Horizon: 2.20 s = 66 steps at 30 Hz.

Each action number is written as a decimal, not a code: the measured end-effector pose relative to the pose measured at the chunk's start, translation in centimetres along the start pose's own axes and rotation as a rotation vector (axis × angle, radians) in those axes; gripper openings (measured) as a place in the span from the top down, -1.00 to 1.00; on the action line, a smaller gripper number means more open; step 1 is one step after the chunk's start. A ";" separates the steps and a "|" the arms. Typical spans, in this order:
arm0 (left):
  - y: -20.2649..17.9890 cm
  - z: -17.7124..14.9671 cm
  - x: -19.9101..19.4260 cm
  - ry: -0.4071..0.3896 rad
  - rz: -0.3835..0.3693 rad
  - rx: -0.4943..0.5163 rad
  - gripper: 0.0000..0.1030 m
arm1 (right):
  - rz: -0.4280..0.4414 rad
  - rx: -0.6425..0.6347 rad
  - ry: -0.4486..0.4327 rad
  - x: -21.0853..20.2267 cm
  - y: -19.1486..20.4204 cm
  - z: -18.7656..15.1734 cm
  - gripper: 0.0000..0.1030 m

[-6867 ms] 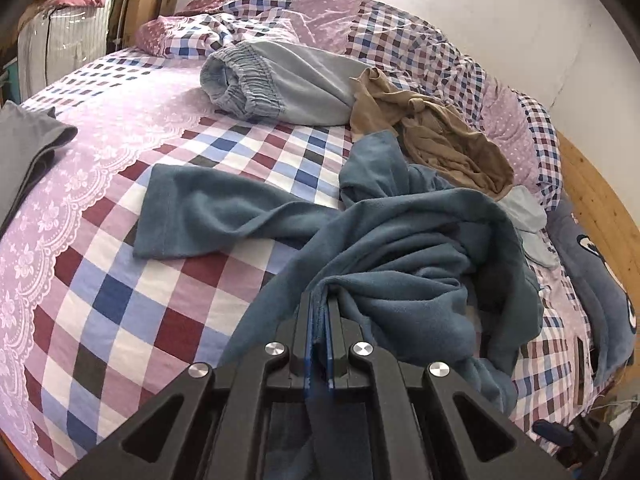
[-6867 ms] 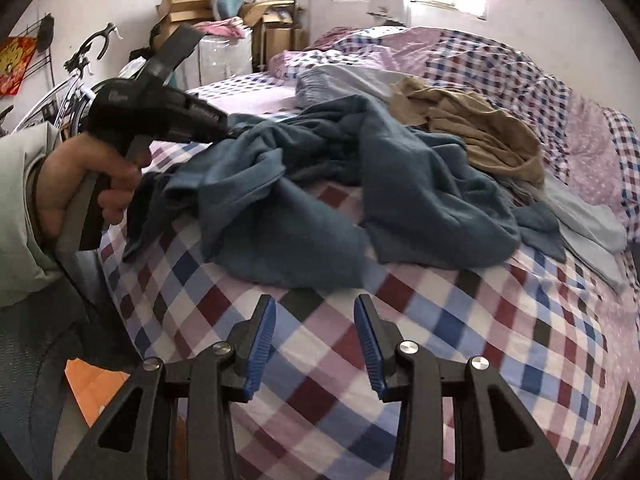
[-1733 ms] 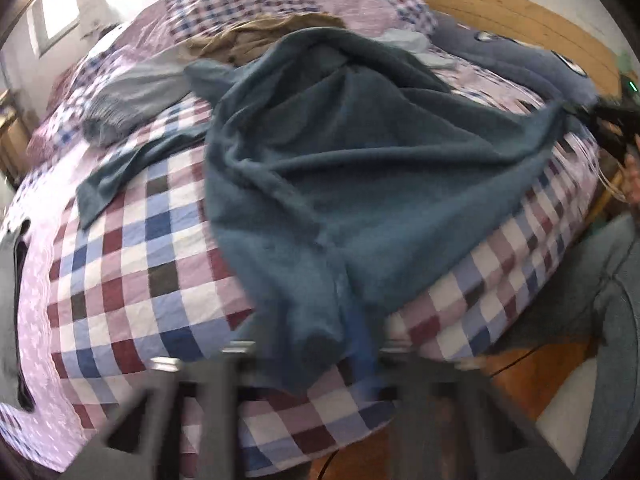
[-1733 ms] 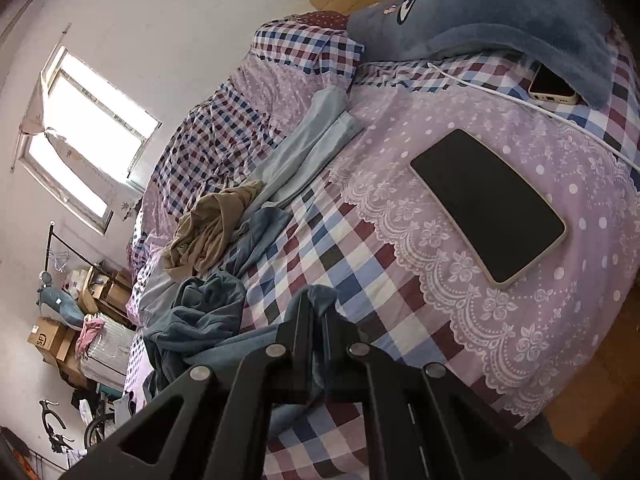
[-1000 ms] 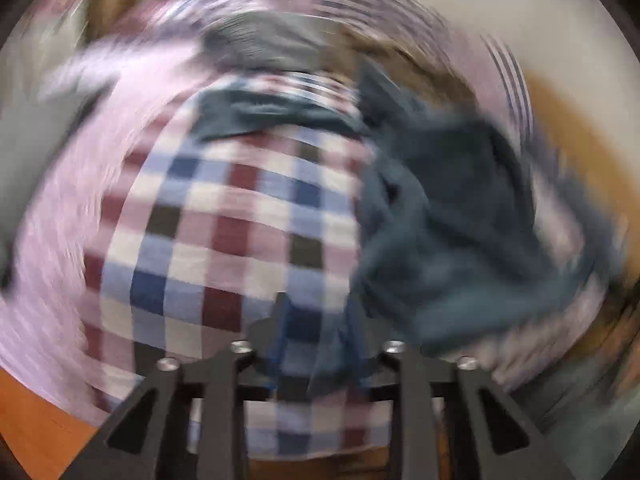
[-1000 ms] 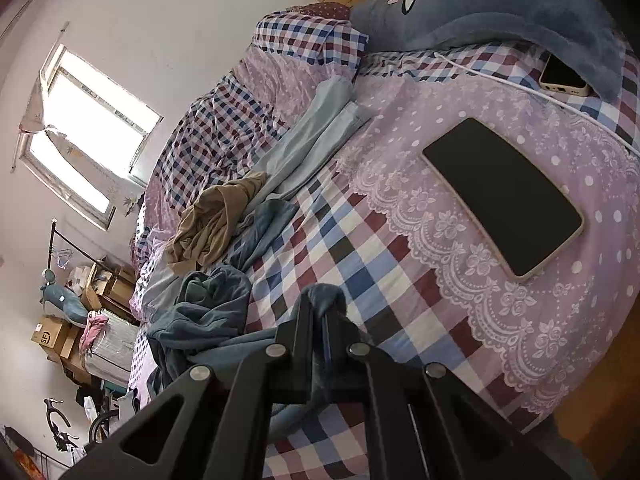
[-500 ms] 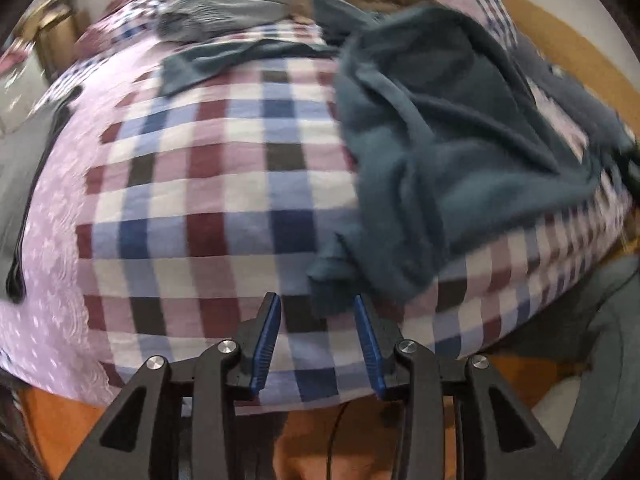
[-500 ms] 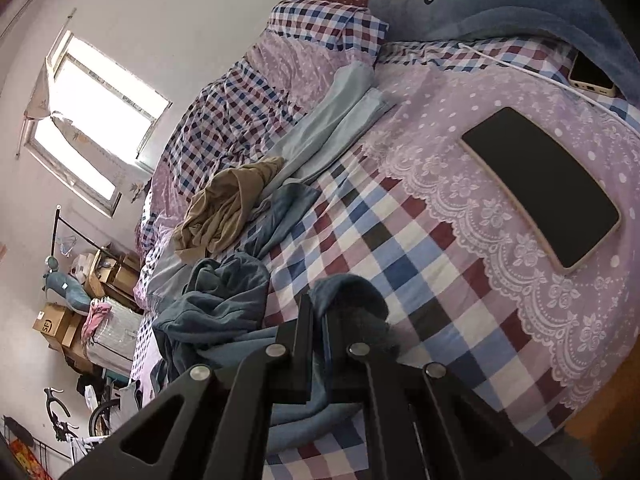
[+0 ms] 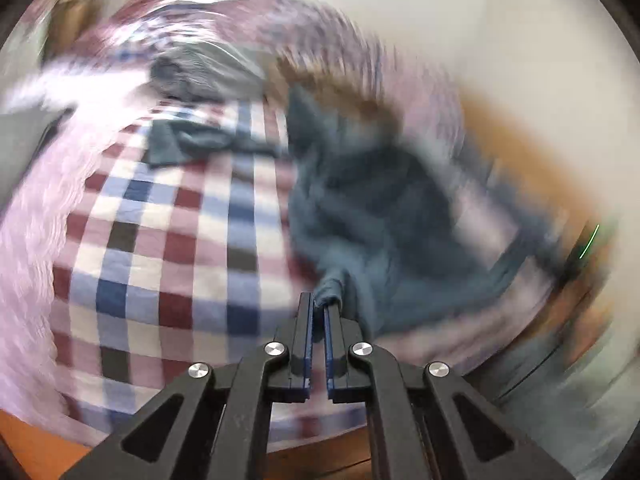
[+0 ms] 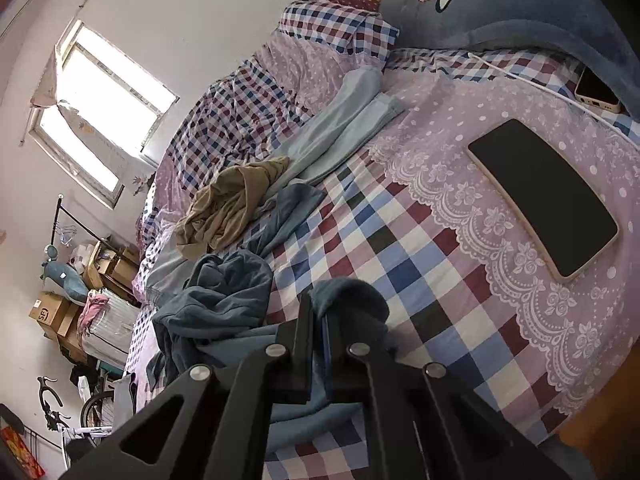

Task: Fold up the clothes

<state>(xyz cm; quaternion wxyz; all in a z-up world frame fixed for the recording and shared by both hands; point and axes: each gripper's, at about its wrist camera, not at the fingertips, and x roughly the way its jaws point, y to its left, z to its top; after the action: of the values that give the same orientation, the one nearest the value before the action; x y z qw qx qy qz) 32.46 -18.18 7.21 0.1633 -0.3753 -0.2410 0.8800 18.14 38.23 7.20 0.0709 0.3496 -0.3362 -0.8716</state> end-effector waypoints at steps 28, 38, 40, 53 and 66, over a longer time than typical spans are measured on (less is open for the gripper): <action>6.1 -0.1 -4.3 -0.048 0.155 -0.419 -0.07 | -0.246 -0.162 0.113 -7.1 -1.4 -1.1 0.19; 0.3 3.7 -0.7 -0.125 0.137 -0.112 -0.13 | -0.099 -0.251 0.161 0.8 4.6 0.3 0.10; -1.3 4.6 1.2 -0.115 0.125 -0.050 -0.13 | -0.055 -0.246 0.205 3.8 5.8 0.9 0.10; -12.6 10.3 13.3 -0.086 -0.018 0.339 -0.13 | 0.082 -0.088 0.479 20.7 7.9 2.6 0.24; -18.2 12.3 20.2 -0.102 -0.132 0.540 -0.13 | 0.398 -0.388 0.179 15.4 21.5 8.8 0.96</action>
<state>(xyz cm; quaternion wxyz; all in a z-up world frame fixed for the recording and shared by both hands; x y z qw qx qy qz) 11.86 2.69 12.76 0.3022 -0.2567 -0.0297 0.9176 -1.52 21.03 16.90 0.3354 0.3324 -0.2176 -0.8542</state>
